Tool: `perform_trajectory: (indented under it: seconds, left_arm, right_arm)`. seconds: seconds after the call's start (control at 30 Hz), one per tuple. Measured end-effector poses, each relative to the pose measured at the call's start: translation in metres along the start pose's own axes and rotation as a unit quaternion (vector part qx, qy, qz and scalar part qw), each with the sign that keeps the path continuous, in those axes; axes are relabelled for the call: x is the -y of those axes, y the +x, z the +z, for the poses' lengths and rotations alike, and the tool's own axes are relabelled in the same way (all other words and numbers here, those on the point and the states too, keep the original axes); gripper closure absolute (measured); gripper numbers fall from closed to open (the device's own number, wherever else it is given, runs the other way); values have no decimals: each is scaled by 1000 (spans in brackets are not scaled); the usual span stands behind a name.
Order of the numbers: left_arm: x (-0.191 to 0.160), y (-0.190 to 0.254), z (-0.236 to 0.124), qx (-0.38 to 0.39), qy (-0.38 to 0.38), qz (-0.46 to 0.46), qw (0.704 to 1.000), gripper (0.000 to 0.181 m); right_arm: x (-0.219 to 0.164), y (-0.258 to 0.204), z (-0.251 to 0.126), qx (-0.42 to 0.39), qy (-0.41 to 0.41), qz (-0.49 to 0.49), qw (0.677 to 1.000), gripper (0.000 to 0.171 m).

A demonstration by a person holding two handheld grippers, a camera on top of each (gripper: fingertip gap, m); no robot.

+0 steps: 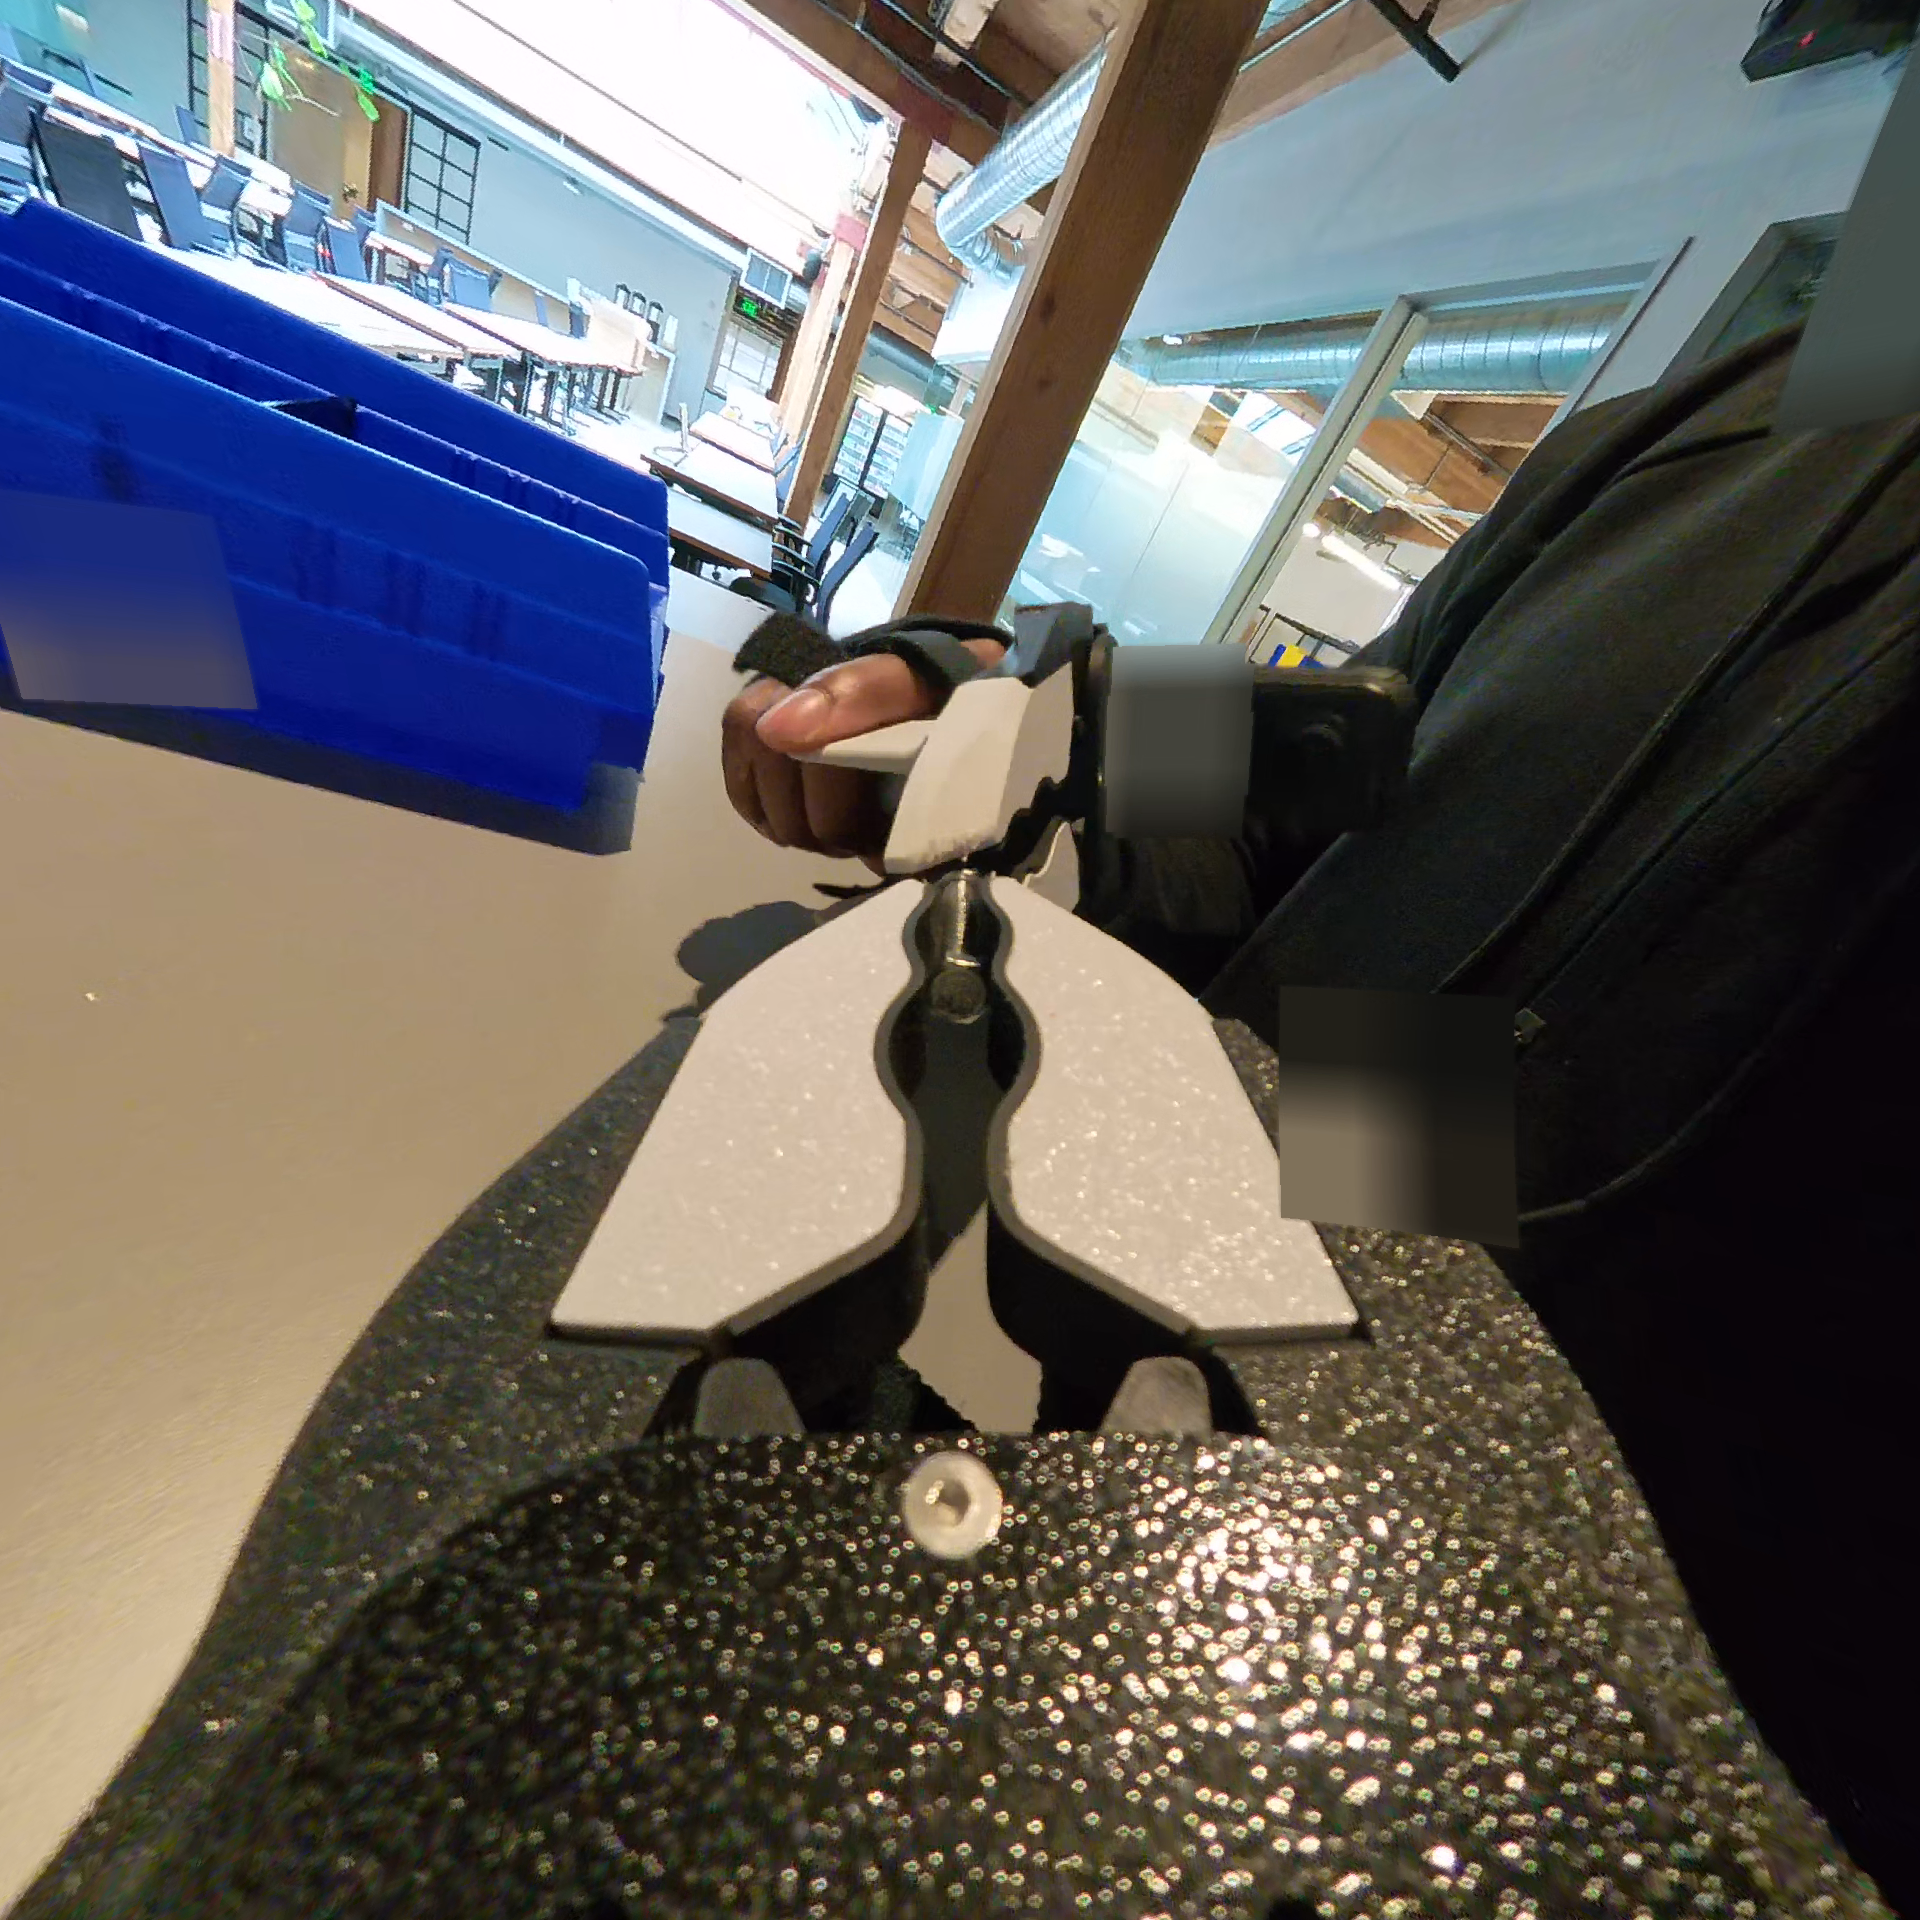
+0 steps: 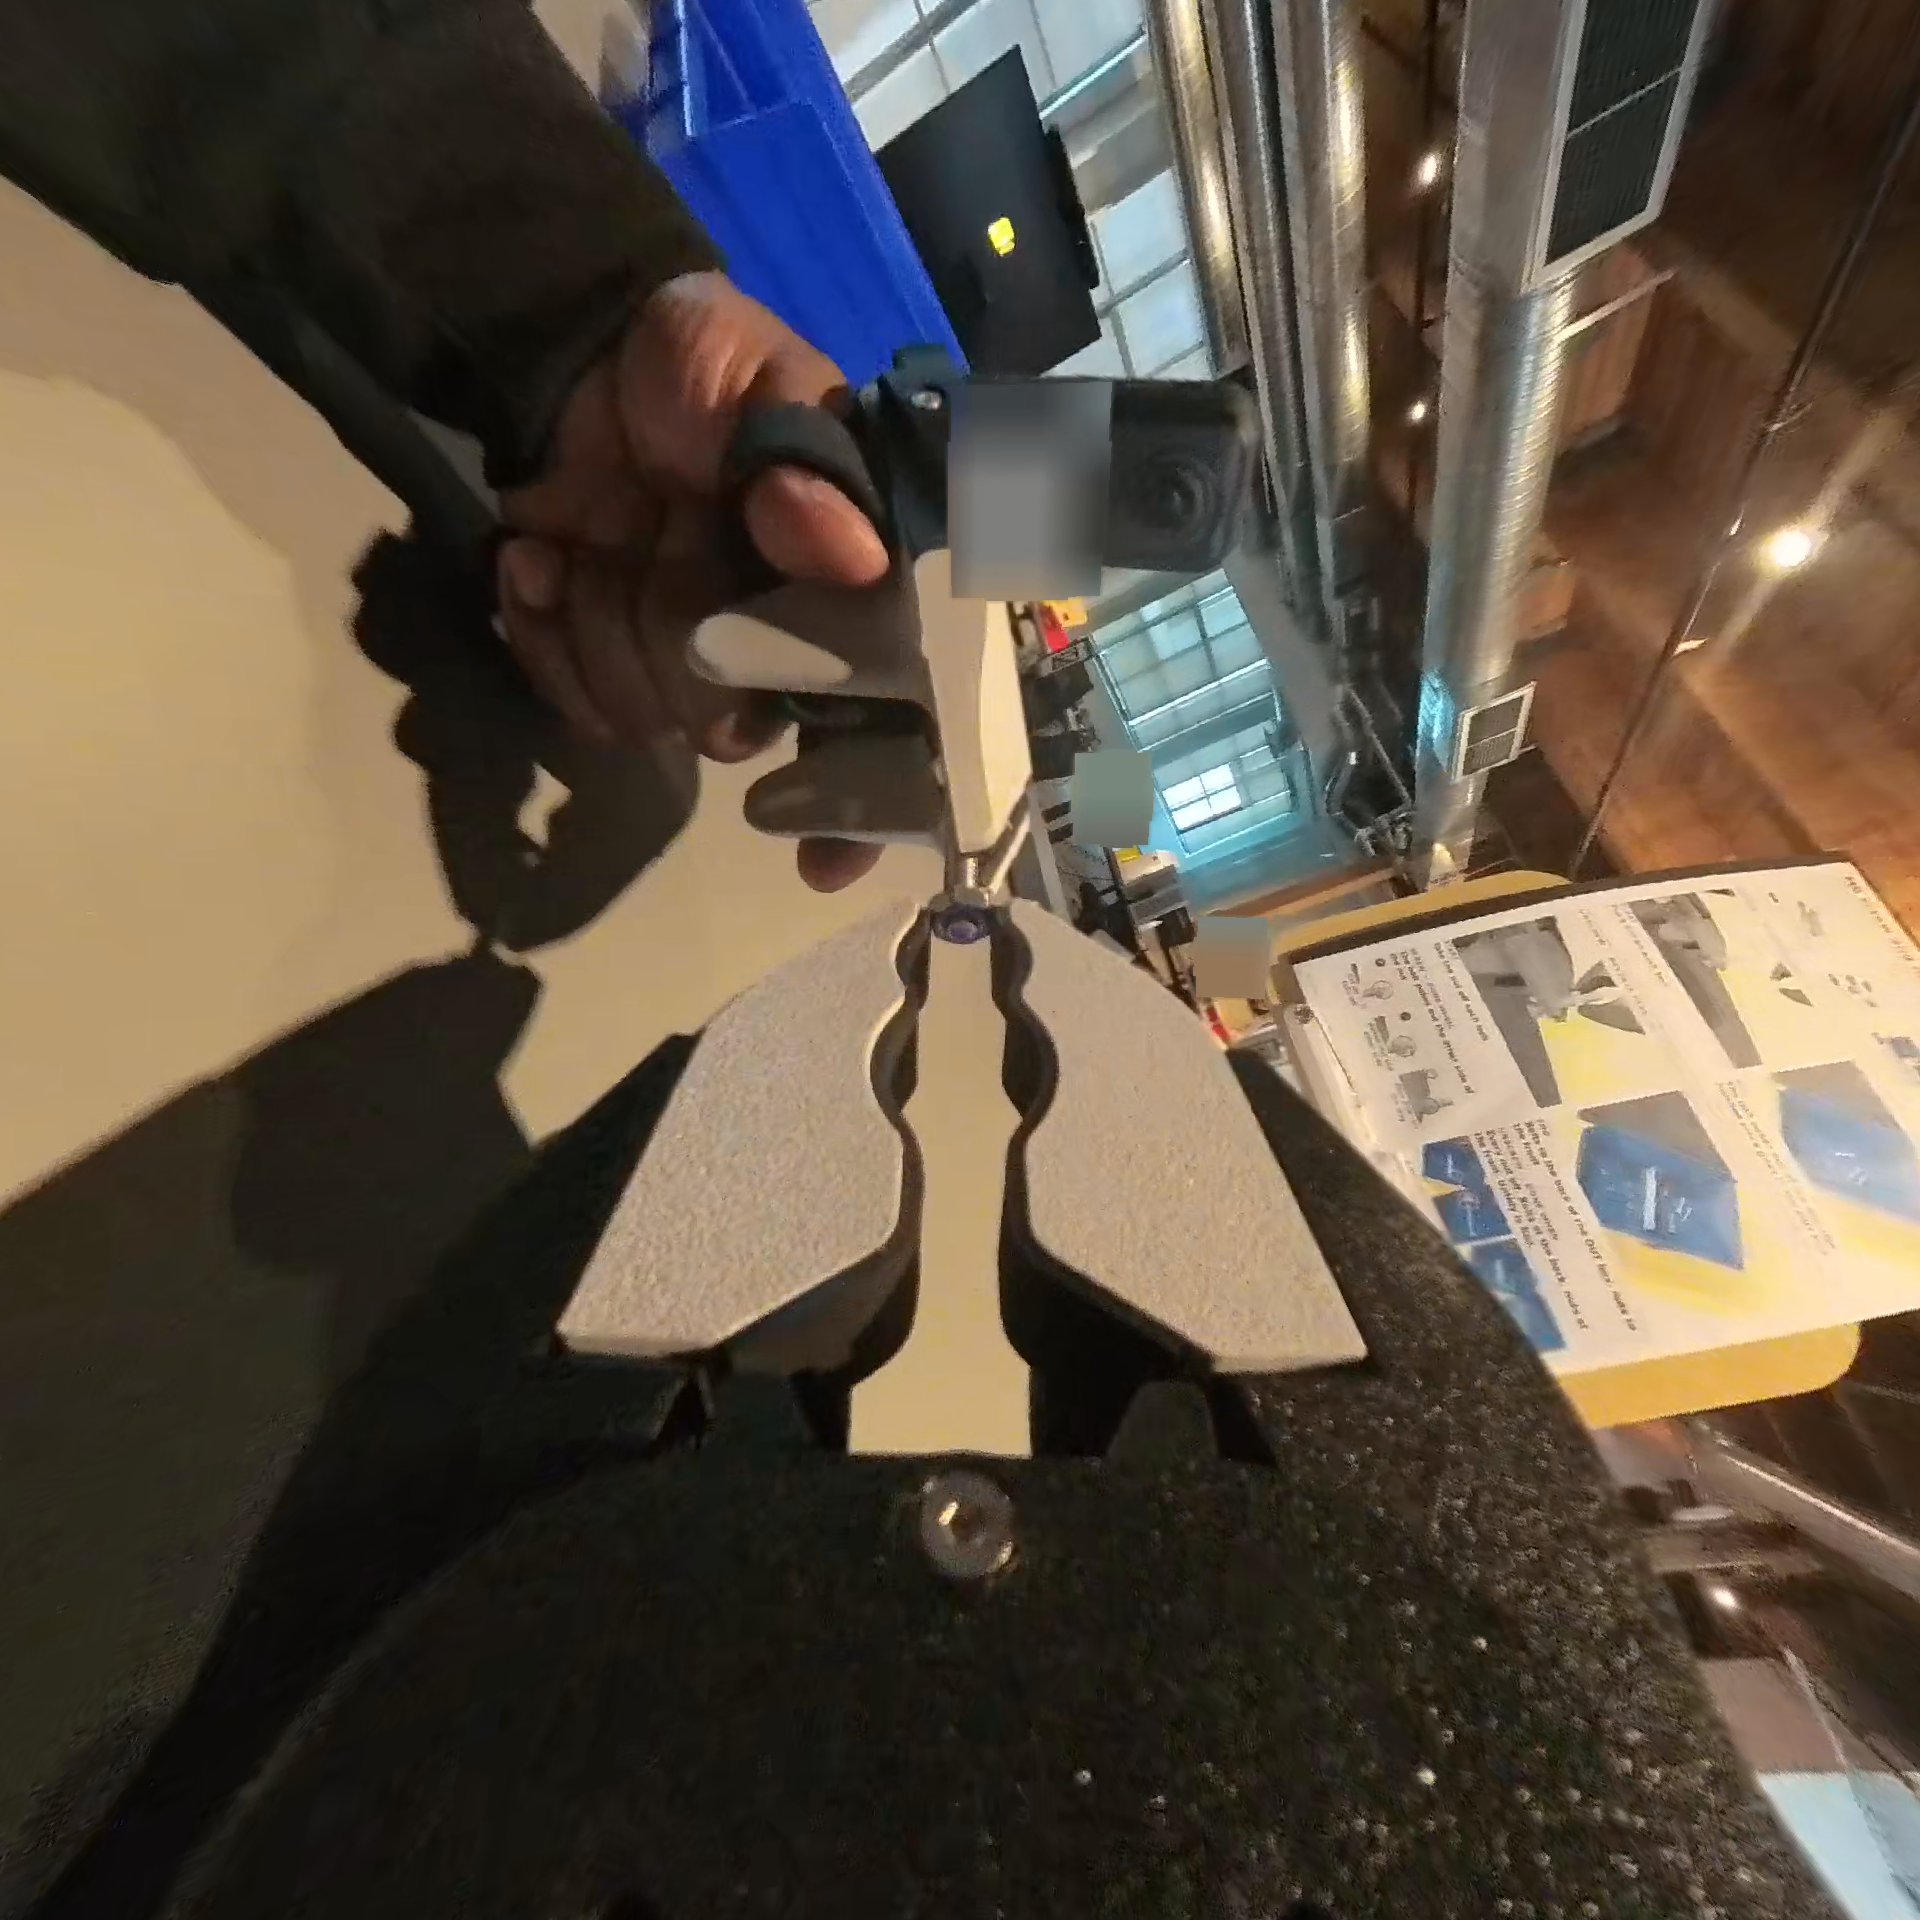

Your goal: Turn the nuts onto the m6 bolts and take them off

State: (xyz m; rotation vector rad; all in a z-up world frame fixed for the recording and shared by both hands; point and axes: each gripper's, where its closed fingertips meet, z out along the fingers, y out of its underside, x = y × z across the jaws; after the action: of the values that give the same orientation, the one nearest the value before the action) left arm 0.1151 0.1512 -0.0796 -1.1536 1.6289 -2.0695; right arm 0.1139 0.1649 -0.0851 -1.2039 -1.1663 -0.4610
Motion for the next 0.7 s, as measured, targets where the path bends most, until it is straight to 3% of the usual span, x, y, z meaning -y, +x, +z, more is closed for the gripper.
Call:
perform_trajectory:
  seconds: [0.17, 0.43, 0.57, 0.7]
  left_arm:
    - [4, -1, -2, 2, 14, 4, 1000, 176]
    - [5, -3, -2, 10, 16, 11, 1000, 176]
    - [5, -2, -2, 8, 15, 10, 1000, 176]
    - [5, -2, -2, 5, 15, 7, 1000, 176]
  right_arm:
    - [9, 3, -5, 44, 47, 139, 988, 151]
    - [5, 7, -3, 113, 62, 348, 928, 150]
    - [3, 7, -1, 122, 60, 375, 917, 150]
    - [2, 0, 0, 127, 46, 335, 933, 158]
